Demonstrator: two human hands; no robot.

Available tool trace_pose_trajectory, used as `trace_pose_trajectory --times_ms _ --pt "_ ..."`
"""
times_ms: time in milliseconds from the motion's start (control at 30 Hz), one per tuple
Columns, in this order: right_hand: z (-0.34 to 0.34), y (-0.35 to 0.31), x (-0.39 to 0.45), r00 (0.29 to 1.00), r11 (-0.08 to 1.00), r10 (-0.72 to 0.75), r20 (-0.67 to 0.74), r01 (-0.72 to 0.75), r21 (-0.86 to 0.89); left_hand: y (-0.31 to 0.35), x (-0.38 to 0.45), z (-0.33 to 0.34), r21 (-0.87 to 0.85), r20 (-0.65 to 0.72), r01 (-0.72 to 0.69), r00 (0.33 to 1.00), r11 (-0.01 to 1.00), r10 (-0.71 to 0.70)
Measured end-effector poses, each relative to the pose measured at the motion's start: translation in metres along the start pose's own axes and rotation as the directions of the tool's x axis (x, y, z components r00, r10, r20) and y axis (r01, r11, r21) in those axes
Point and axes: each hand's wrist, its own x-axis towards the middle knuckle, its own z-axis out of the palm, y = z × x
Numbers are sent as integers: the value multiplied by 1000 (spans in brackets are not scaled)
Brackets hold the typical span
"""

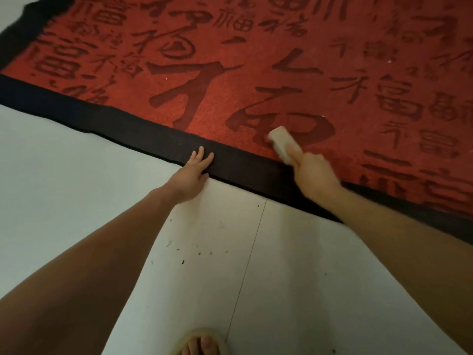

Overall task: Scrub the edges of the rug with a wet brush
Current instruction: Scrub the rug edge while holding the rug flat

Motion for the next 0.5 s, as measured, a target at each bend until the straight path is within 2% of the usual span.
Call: trace_pose_trajectory --times_ms 33,67,100,133,167,200,233,267,300,333,367,400,433,467,500 --pt "10 -11 -15 988 994 -97 121 101 -30 -2 0 0 -3 -14 -6 1000 1000 6" --pt "15 -22 -34 939 966 -249 236 257 -4 -3 0 -1 1 -31 -10 999 1000 10" --pt "14 -28 -48 850 911 -405 337 408 66 -5 0 -1 13 -54 -10 998 1000 11" --pt "11 -31 -52 765 849 -514 388 517 108 -6 -1 -3 34 -72 -8 997 999 11" --pt "7 -31 -45 740 814 -567 363 569 111 -6 -1 -4 53 -86 -8 996 999 13" --pt "4 -30 -33 791 829 -558 251 546 122 -6 -1 -5 64 -95 -10 995 998 16" --pt "3 -27 -19 883 879 -464 68 449 158 -6 0 -5 66 -103 -6 995 998 12" --pt "5 -24 -7 954 932 -289 -85 301 203 -5 -1 -5 70 -113 5 994 998 3" --pt "8 -24 -2 981 970 -121 -149 149 194 -6 -2 -4 93 -126 22 992 995 -11" --pt "13 -27 -3 991 989 -52 -120 67 129 -7 -3 -3 140 -136 39 991 989 -20" --pt "21 -31 -8 995 994 -91 -27 93 53 -9 -5 -3 194 -137 52 990 980 -25" --pt "26 -39 -16 973 979 -205 103 203 27 -12 -7 -2 233 -128 55 991 971 -26" --pt "26 -49 -26 911 938 -343 231 345 33 -16 -10 -2 241 -114 55 993 969 -28" --pt "21 -55 -33 810 869 -478 339 492 48 -19 -13 -2 230 -105 58 994 971 -35" --pt "16 -60 -32 728 799 -565 389 600 38 -22 -16 -4 216 -106 58 994 975 -35"
